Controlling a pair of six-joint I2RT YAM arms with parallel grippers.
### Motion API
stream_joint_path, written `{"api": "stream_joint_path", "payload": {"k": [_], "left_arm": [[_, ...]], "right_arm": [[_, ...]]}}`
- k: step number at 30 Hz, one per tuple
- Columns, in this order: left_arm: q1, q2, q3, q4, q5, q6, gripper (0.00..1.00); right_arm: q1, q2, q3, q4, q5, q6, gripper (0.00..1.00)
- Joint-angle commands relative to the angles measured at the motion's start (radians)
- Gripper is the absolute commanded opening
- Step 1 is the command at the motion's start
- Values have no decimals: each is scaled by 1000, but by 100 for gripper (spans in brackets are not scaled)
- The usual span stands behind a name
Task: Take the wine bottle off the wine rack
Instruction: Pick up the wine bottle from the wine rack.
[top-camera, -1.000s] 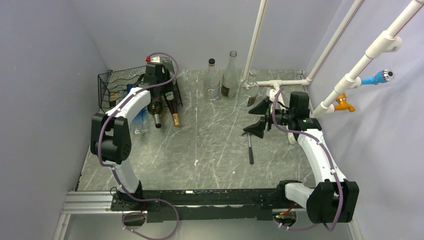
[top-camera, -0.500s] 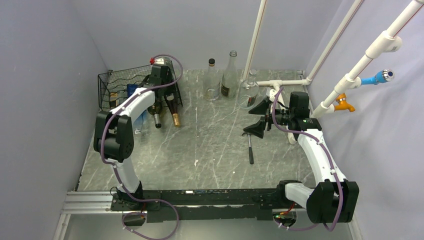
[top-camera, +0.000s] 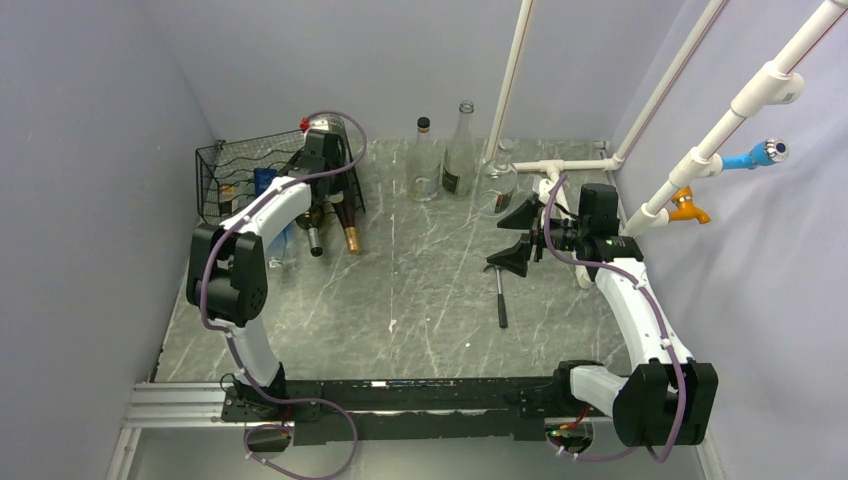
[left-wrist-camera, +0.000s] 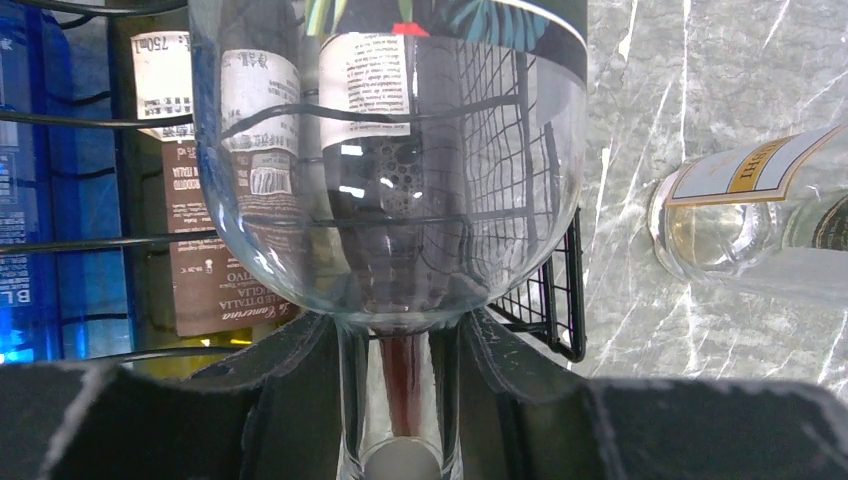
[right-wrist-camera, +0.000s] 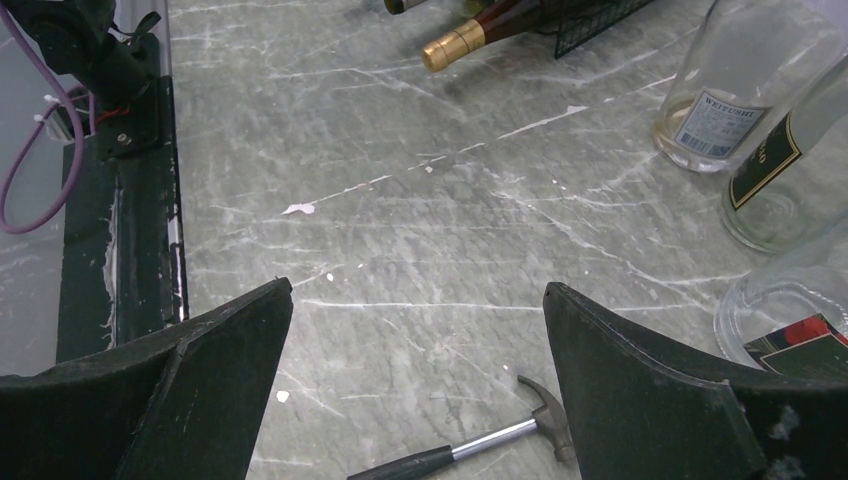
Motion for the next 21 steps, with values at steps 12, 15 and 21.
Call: {"api": "stream_joint_path", "payload": {"k": [12,15,21], "left_arm": [[3,-226,-29,261,58,143,0],[3,-260,-45,273,53,151,0],[5,-328,-89,285,69,145,0]], "right_arm": [[-4,-25,-3,27,-17,-28,99],[-3,-26,-3,27,-16,-28,99],[-4,-26,-6,30,-20,-29,99]]}}
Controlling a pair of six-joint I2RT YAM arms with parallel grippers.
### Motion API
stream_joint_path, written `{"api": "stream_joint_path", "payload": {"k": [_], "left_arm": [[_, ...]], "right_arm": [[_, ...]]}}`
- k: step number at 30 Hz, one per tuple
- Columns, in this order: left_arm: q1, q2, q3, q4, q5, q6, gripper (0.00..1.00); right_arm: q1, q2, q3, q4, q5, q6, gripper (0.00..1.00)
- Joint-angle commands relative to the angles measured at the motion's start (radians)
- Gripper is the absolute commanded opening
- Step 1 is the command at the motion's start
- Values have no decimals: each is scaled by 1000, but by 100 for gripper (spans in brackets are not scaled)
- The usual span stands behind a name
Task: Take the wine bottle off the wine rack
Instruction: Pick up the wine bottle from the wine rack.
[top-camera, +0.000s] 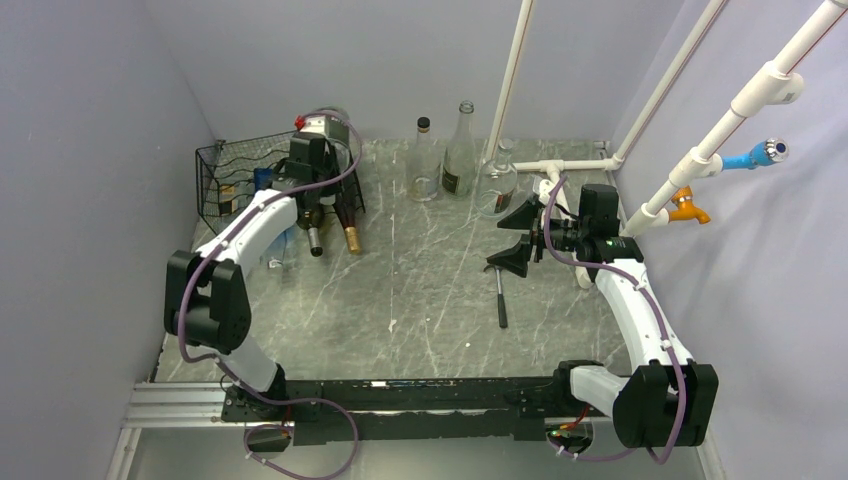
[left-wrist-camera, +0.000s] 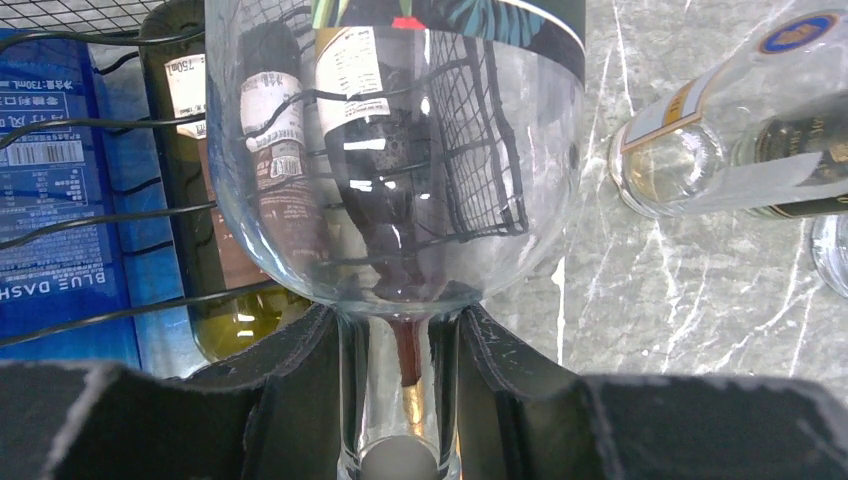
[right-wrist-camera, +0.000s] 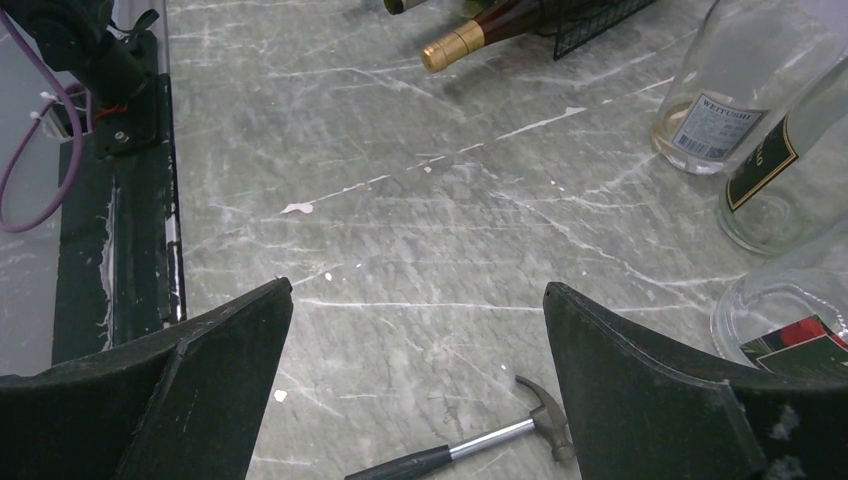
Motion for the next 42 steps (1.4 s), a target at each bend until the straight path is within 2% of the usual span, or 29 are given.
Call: {"api": "stream_joint_path", "payload": {"k": [1,10,23,32,37,42], "left_arm": [[-2,-157,19,255,6,16,0],[-2,-263,-54,249,168,-29,0],[-20,-505,-263,211,374,-79,0],[-59,-662,-398,161,511,-133,0],[-106,-716,-445,146,548,-161,0],[-160,-737,-473,120,585,-190,0]], "right_arm": [[-3,-21,-3,31,-20,-22,99],[-4,-22,-5,27,-19,-30,99],[-3,-24,-9,16,-32,-55,99],[-22,-19,-19,-25,-73,-136,99],[-21,-17,-19,-94,-92,-263,99],[-20,-11,9,-258,-94,-503,99]]}}
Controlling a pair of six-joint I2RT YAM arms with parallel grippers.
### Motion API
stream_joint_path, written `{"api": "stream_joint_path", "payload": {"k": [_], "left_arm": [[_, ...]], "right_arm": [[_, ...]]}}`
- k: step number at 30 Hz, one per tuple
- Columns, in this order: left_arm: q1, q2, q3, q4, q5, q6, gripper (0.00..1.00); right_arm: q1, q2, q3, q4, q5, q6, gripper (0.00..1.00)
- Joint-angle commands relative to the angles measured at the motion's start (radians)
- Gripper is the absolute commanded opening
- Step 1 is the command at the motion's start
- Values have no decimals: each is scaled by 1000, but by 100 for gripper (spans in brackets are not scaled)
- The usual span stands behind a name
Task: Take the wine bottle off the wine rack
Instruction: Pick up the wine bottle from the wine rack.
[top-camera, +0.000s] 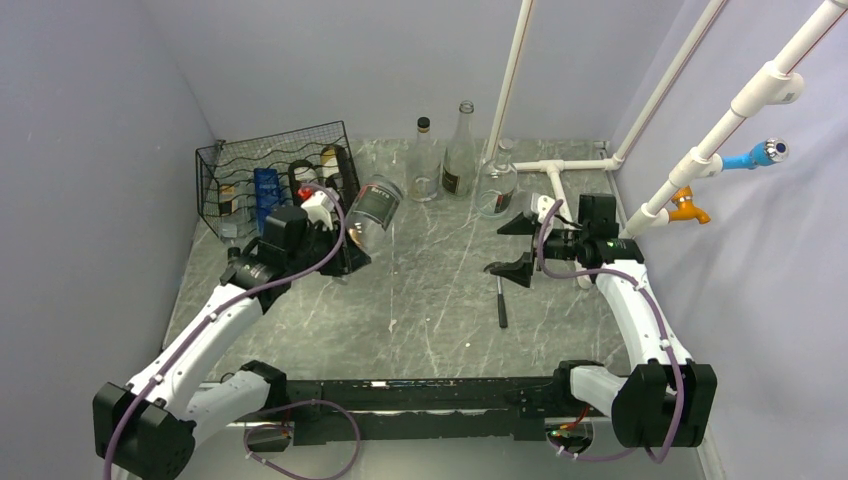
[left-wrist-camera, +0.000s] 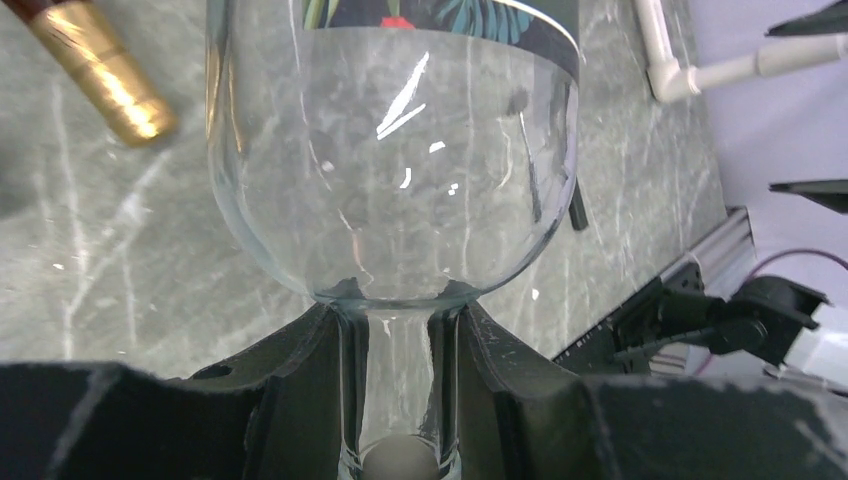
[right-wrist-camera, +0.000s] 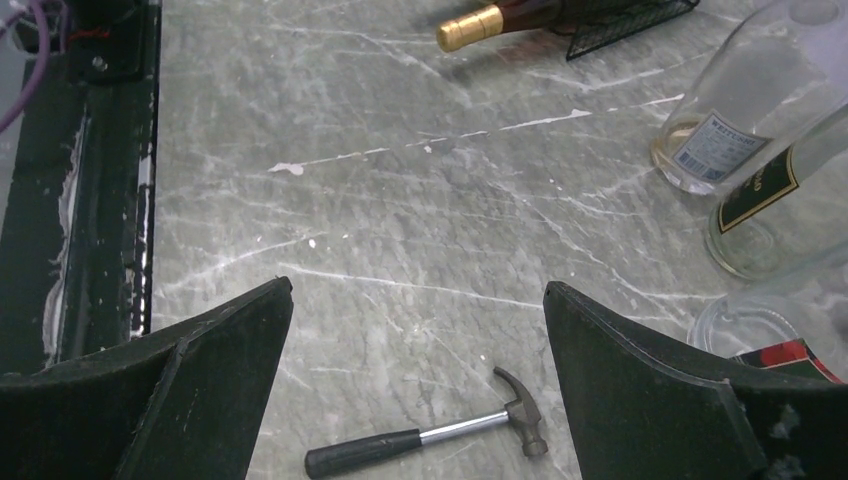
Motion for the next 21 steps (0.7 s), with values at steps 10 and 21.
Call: {"api": "stream_joint_path", "payload": {"k": [10,21], "left_arm": [[-118,-85,-29,233,133,-82,0],[-180,-73,-54,247,177,-135,0]], "right_arm": [[24,11,96,-342,61,-531,100],[88,32,159,-343,166,-521,100]]}}
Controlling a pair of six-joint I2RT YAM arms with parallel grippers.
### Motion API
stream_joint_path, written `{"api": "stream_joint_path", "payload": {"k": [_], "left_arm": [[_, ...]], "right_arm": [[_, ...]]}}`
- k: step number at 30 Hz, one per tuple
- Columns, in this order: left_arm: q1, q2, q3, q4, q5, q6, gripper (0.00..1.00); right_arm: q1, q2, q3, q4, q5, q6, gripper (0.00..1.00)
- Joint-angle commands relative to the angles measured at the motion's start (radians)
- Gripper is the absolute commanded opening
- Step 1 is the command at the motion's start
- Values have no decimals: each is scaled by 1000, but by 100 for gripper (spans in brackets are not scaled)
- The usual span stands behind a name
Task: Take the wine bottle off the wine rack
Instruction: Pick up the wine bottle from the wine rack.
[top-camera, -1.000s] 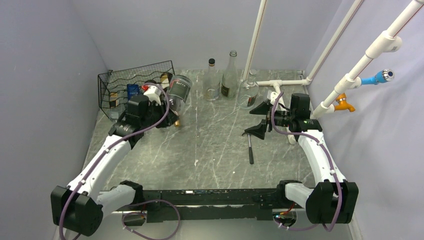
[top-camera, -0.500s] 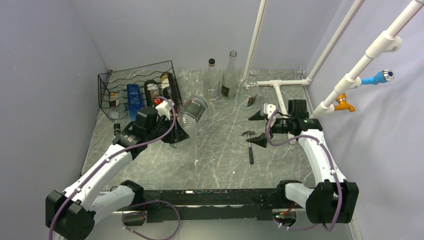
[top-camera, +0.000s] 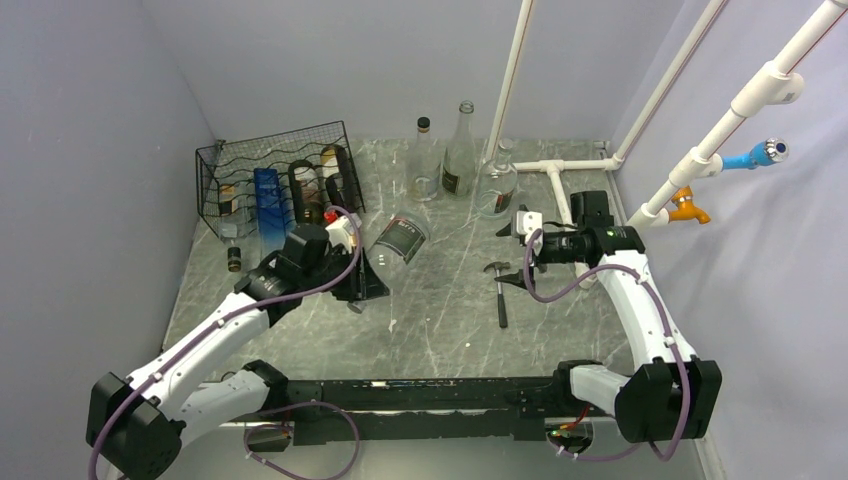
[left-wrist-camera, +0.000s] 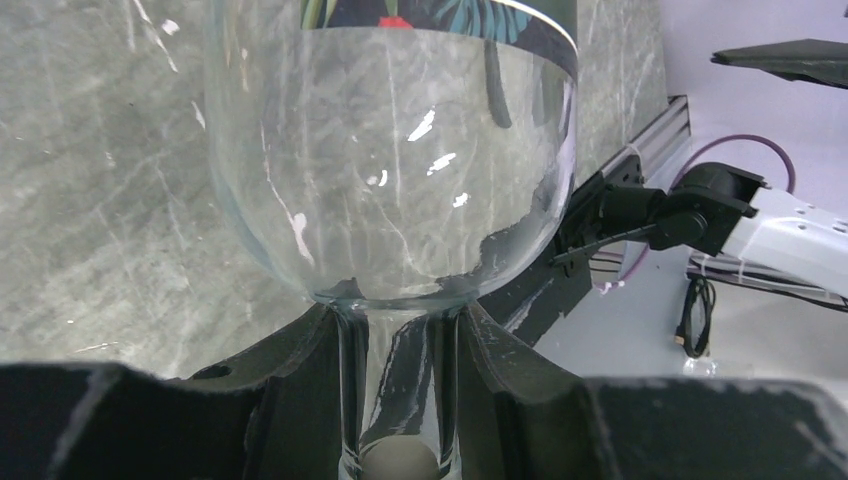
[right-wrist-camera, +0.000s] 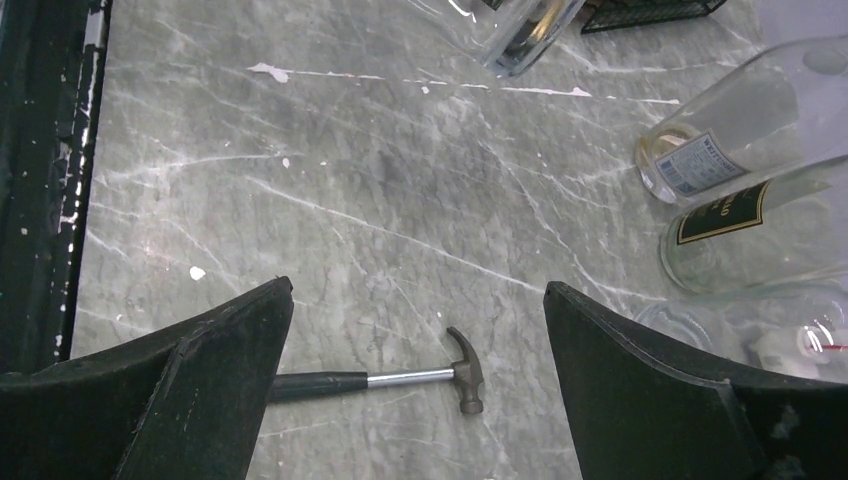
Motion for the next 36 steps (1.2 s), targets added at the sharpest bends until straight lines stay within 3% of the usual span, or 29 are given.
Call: {"api": "stream_joint_path", "payload": {"k": [1,21,36], "left_arm": [[-21,-47,33,261,106,-20,0],[-73,44,46,237,220,-93,0],[-95,106,40,244,290,-145,0]], "right_arm": [[44,2,52,8,73,-27,100],[240,83,145,-66,228,-145,100],[312,103,88,-20,251,-149,100]]}}
